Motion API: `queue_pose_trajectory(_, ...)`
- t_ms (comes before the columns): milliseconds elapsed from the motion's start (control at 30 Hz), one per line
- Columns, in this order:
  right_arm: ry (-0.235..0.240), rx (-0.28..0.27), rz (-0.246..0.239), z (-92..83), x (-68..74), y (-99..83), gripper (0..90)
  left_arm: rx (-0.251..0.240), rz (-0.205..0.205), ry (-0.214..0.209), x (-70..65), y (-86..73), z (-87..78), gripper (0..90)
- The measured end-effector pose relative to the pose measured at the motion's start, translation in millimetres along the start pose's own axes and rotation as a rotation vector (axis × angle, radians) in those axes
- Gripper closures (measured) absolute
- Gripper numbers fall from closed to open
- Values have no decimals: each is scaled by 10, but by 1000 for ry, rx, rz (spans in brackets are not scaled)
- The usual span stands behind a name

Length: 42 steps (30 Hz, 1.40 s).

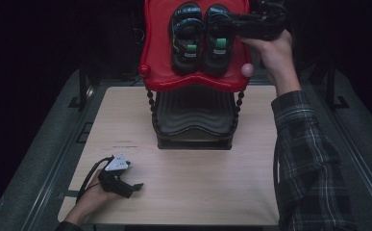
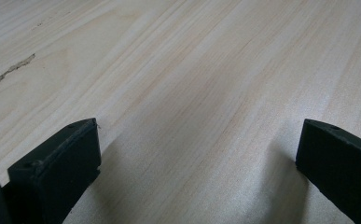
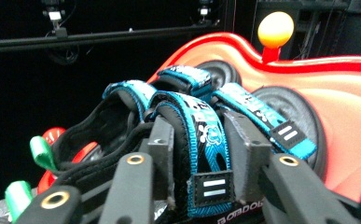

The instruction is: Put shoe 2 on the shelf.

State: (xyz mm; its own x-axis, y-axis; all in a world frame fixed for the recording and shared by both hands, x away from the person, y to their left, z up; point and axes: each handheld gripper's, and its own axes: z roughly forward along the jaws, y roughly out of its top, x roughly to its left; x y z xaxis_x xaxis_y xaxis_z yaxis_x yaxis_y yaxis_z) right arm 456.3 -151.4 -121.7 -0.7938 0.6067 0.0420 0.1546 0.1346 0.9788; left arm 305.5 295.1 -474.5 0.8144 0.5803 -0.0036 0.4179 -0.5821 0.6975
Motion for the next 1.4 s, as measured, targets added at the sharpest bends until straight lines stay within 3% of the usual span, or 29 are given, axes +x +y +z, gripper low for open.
queue_pose_trajectory(100,0,32,-7,0,24,-14,566,1,1,1,0,0,-1,0)
queue_pose_trajectory(233,-1,21,12,-57,35,-32,486,-1,0,2,-1,-1,0,0)
queue_pose_trajectory(567,-48,23,28,-376,47,-144,336,0,0,2,-1,-1,0,0)
queue_pose_trajectory(1100,-54,49,28,-778,178,-575,303,0,0,3,-2,-1,0,0)
queue_pose_trajectory(1400,-64,53,32,-1034,297,-979,293,1,0,2,-2,-1,-1,0)
